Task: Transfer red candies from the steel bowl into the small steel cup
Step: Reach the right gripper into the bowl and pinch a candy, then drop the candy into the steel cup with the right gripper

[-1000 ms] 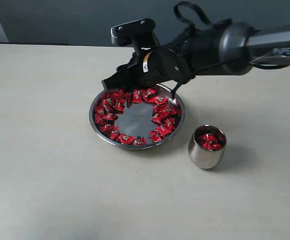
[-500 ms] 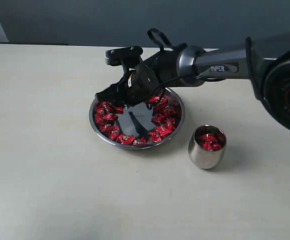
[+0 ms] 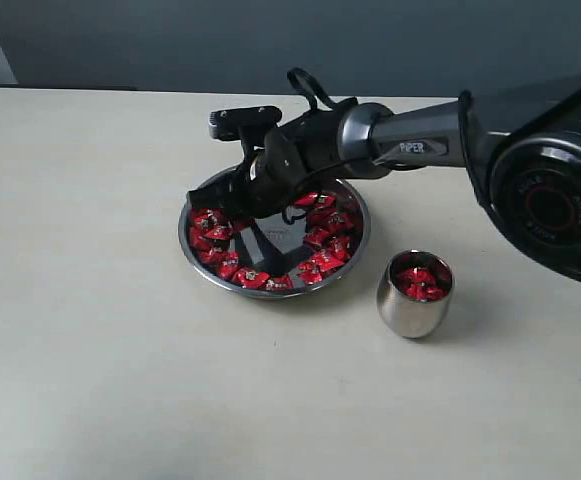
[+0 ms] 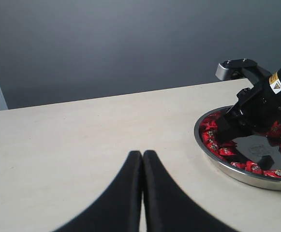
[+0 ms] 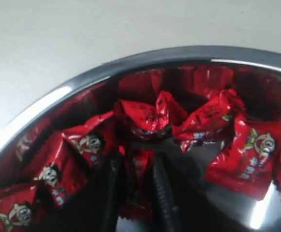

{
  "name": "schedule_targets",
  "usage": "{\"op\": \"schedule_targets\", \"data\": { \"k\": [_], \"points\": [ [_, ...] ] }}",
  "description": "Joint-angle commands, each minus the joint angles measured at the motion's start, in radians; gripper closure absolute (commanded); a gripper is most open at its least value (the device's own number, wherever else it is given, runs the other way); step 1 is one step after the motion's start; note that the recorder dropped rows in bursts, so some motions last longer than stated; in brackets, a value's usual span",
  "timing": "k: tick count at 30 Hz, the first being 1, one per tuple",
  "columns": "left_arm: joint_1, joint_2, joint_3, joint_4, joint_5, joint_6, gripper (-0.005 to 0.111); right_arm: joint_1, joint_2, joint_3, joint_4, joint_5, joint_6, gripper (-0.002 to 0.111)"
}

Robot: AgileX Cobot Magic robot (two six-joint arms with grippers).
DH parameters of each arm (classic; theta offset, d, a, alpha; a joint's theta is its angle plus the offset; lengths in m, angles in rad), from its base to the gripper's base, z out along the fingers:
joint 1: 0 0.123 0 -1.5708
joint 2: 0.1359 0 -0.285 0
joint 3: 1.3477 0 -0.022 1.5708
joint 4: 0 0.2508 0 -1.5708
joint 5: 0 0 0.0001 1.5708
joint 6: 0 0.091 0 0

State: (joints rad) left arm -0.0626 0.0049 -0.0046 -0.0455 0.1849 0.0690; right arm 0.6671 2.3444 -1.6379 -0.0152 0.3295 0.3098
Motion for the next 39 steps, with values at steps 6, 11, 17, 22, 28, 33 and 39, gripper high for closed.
{"op": "schedule_targets", "data": {
  "k": [6,11,17,22,28,33,39],
  "points": [
    [0.001,-0.005,0.005,-0.001,-0.005,-0.001,0.105,0.005,-0.196,-0.002,-0.013,0.226,-0.003,0.105],
    [0.001,-0.005,0.005,-0.001,-0.005,-0.001,0.105,0.049,-0.354,0.044,-0.117,0.313,-0.003,0.105],
    [0.001,-0.005,0.005,-0.001,-0.005,-0.001,0.105,0.074,-0.684,0.383,-0.126,0.171,0.008,0.105],
    [0.001,-0.005,0.005,-0.001,-0.005,-0.001,0.105,0.016,-0.919,0.658,-0.172,0.195,0.012,0.105],
    [0.001,-0.005,0.005,-0.001,-0.005,-0.001,0.105,-0.076,-0.981,0.811,-0.189,0.184,0.024,0.105],
    [0.001,-0.005,0.005,-0.001,-0.005,-0.001,0.105,-0.099,-0.964,0.856,-0.189,0.167,0.024,0.105],
    [0.001,-0.005,0.005,-0.001,-0.005,-0.001,0.105,-0.099,-0.941,0.867,-0.185,0.17,0.024,0.105]
  ]
}}
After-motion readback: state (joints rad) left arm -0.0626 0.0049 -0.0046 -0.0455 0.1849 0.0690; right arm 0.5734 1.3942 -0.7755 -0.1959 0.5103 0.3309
